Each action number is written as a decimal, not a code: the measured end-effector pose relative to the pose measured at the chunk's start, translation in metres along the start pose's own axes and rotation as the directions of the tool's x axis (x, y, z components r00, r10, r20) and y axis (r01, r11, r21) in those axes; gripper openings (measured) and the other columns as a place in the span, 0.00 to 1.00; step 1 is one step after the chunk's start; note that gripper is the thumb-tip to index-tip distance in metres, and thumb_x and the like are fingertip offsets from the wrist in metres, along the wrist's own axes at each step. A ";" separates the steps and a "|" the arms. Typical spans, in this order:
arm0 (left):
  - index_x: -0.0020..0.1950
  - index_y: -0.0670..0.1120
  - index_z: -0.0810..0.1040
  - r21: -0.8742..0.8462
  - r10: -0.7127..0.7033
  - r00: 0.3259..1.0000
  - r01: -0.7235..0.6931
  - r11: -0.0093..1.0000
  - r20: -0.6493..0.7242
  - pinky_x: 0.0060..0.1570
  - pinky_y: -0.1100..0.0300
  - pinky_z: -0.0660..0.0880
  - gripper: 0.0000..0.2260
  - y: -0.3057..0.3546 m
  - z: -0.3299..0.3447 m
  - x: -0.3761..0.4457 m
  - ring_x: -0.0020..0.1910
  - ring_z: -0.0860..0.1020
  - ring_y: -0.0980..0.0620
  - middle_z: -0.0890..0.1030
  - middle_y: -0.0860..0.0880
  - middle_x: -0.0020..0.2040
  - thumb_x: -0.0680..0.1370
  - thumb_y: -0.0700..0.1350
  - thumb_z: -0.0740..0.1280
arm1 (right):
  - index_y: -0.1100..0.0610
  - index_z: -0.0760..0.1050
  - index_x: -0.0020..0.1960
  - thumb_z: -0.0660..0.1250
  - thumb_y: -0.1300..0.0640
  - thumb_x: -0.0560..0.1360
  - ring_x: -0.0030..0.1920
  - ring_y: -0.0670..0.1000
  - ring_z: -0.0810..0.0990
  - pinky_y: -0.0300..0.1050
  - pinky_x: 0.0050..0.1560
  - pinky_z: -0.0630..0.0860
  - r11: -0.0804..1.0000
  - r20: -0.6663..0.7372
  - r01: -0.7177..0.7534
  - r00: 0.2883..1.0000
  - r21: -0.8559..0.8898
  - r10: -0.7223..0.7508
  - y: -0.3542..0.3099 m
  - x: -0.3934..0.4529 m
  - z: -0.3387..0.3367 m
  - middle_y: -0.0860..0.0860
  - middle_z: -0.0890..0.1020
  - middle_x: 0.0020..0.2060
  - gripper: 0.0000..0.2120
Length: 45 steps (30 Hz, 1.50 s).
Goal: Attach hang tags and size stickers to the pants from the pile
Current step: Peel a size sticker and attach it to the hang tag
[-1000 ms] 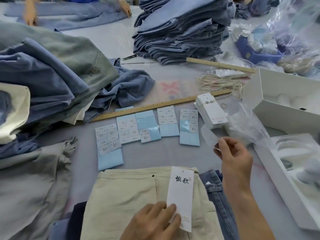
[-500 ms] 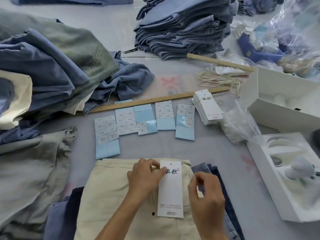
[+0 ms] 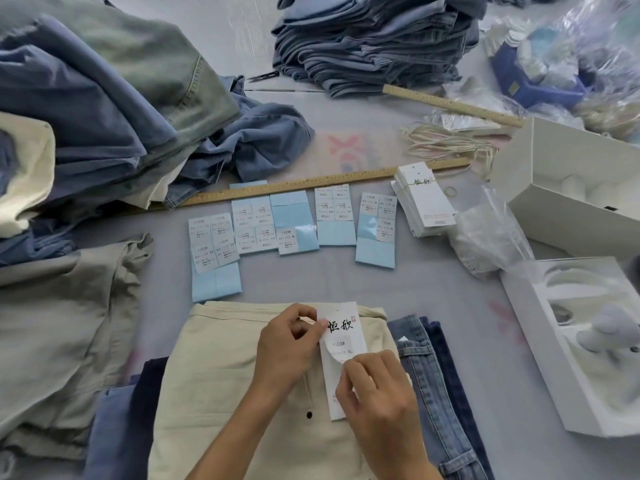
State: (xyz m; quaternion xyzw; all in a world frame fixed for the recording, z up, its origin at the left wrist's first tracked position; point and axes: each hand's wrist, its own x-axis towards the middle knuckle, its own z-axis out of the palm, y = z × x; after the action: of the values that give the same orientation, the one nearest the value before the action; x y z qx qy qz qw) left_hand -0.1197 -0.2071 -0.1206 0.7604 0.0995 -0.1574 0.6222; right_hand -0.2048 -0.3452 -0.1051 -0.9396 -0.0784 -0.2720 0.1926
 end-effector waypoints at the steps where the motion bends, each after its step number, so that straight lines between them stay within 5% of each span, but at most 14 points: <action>1: 0.44 0.51 0.81 -0.003 0.000 1.000 0.000 1.000 0.000 0.35 0.56 0.69 0.05 0.000 0.000 0.000 0.26 0.73 0.58 0.83 0.51 0.31 0.77 0.46 0.75 | 0.61 0.76 0.34 0.71 0.69 0.72 0.33 0.55 0.72 0.51 0.32 0.74 1.000 0.015 0.013 1.000 -0.008 -0.013 -0.001 -0.001 0.001 0.53 0.76 0.33 0.10; 9: 0.45 0.51 0.79 0.028 0.007 1.000 -0.007 1.000 0.025 0.38 0.53 0.74 0.05 -0.002 -0.002 0.000 0.31 0.80 0.56 0.85 0.51 0.34 0.78 0.47 0.74 | 0.58 0.77 0.35 0.74 0.66 0.69 0.34 0.55 0.74 0.50 0.32 0.75 0.991 0.143 0.060 0.989 -0.118 -0.043 -0.005 -0.010 0.004 0.52 0.78 0.35 0.08; 13: 0.47 0.55 0.79 0.079 0.035 0.996 -0.042 0.996 0.084 0.40 0.55 0.75 0.06 0.002 -0.005 -0.002 0.32 0.79 0.57 0.85 0.54 0.36 0.77 0.49 0.75 | 0.58 0.81 0.39 0.70 0.57 0.77 0.38 0.54 0.78 0.48 0.38 0.77 0.998 0.197 0.051 0.980 -0.048 -0.041 -0.005 -0.013 0.000 0.51 0.81 0.39 0.08; 17: 0.52 0.63 0.74 0.289 0.141 0.978 -0.180 0.940 0.153 0.50 0.53 0.77 0.17 0.002 -0.004 -0.010 0.39 0.82 0.60 0.85 0.62 0.41 0.71 0.51 0.78 | 0.61 0.84 0.51 0.68 0.55 0.78 0.49 0.53 0.80 0.46 0.50 0.80 0.976 0.136 -0.176 0.978 0.127 0.158 -0.006 -0.011 -0.003 0.52 0.81 0.49 0.10; 19: 0.52 0.63 0.74 0.153 0.125 0.980 -0.148 0.977 0.154 0.46 0.54 0.80 0.18 0.005 -0.005 -0.010 0.40 0.84 0.57 0.86 0.59 0.43 0.73 0.47 0.79 | 0.58 0.80 0.62 0.72 0.50 0.77 0.57 0.53 0.77 0.44 0.57 0.76 0.867 0.137 -0.459 0.888 0.192 0.440 -0.004 0.001 -0.007 0.50 0.77 0.56 0.17; 21: 0.52 0.59 0.76 -0.077 0.090 0.982 -0.078 0.994 0.166 0.44 0.50 0.83 0.16 0.009 -0.010 -0.007 0.43 0.86 0.51 0.88 0.52 0.46 0.74 0.41 0.78 | 0.49 0.74 0.68 0.77 0.47 0.73 0.57 0.49 0.73 0.41 0.57 0.72 0.730 0.282 -0.654 0.751 0.196 0.597 0.001 0.016 -0.009 0.41 0.74 0.55 0.26; 23: 0.53 0.55 0.80 -0.243 0.092 0.986 -0.057 0.968 0.138 0.47 0.49 0.84 0.14 0.015 -0.015 -0.003 0.48 0.86 0.46 0.87 0.47 0.50 0.73 0.41 0.78 | 0.40 0.76 0.62 0.79 0.50 0.70 0.52 0.46 0.76 0.37 0.50 0.74 0.630 0.440 -0.724 0.681 0.281 0.586 0.008 0.031 -0.013 0.37 0.78 0.50 0.23; 26: 0.52 0.55 0.82 -0.326 0.106 0.988 -0.064 0.943 0.114 0.43 0.57 0.82 0.11 0.024 -0.015 -0.001 0.50 0.86 0.47 0.87 0.46 0.51 0.72 0.46 0.77 | 0.43 0.83 0.52 0.78 0.58 0.73 0.48 0.49 0.85 0.43 0.46 0.82 0.370 0.621 -0.799 0.601 0.474 0.502 0.010 0.049 -0.014 0.45 0.86 0.48 0.12; 28: 0.52 0.56 0.82 -0.307 0.096 0.985 -0.048 0.950 0.144 0.38 0.57 0.81 0.10 0.023 -0.010 -0.002 0.47 0.85 0.46 0.87 0.45 0.48 0.74 0.45 0.77 | 0.46 0.84 0.52 0.76 0.59 0.74 0.50 0.53 0.86 0.51 0.51 0.84 0.218 0.662 -0.812 0.572 0.542 0.485 0.010 0.053 -0.012 0.51 0.87 0.48 0.11; 31: 0.53 0.52 0.83 -0.298 0.054 0.987 -0.007 0.955 0.150 0.37 0.52 0.83 0.09 0.019 -0.004 -0.002 0.43 0.86 0.43 0.87 0.43 0.44 0.76 0.40 0.76 | 0.47 0.85 0.52 0.76 0.56 0.73 0.52 0.55 0.87 0.50 0.50 0.84 0.104 0.701 -0.821 0.539 0.562 0.467 0.009 0.060 -0.013 0.54 0.87 0.50 0.09; 34: 0.57 0.48 0.83 -0.291 0.051 0.990 -0.010 0.957 0.134 0.38 0.54 0.83 0.10 0.019 0.003 0.002 0.44 0.87 0.45 0.87 0.46 0.45 0.76 0.40 0.75 | 0.48 0.85 0.53 0.73 0.49 0.72 0.50 0.53 0.87 0.44 0.47 0.83 0.121 0.657 -0.794 0.569 0.596 0.494 0.028 0.068 -0.023 0.53 0.87 0.50 0.10; 39: 0.56 0.49 0.81 -0.247 0.083 0.979 -0.035 0.968 0.188 0.42 0.50 0.85 0.07 0.041 0.047 0.027 0.47 0.87 0.49 0.87 0.53 0.49 0.80 0.41 0.71 | 0.52 0.83 0.56 0.71 0.57 0.78 0.47 0.52 0.85 0.35 0.48 0.80 0.378 0.156 -0.682 0.584 0.626 0.797 0.120 0.102 -0.044 0.51 0.86 0.47 0.07; 42: 0.57 0.50 0.79 -0.238 0.101 0.961 -0.038 0.971 0.259 0.41 0.50 0.85 0.06 0.059 0.083 0.045 0.47 0.87 0.49 0.87 0.54 0.50 0.81 0.43 0.70 | 0.54 0.83 0.56 0.68 0.65 0.79 0.51 0.54 0.83 0.26 0.47 0.73 0.618 -0.116 -0.692 0.626 0.373 0.771 0.187 0.130 -0.047 0.53 0.84 0.53 0.10; 45: 0.55 0.49 0.80 -0.204 0.111 0.955 -0.055 0.977 0.275 0.38 0.54 0.84 0.04 0.073 0.117 0.064 0.45 0.87 0.51 0.87 0.52 0.51 0.81 0.45 0.70 | 0.61 0.80 0.64 0.70 0.64 0.77 0.58 0.58 0.80 0.42 0.58 0.76 0.678 -0.129 -0.727 0.666 0.111 0.735 0.243 0.153 -0.049 0.57 0.80 0.59 0.15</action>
State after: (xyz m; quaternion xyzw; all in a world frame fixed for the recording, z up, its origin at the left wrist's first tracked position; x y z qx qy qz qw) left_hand -0.0489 -0.3393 -0.0978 0.6690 -0.0083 -0.2284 0.7072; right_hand -0.0380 -0.5804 -0.0619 -0.8615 0.3136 -0.2457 0.3147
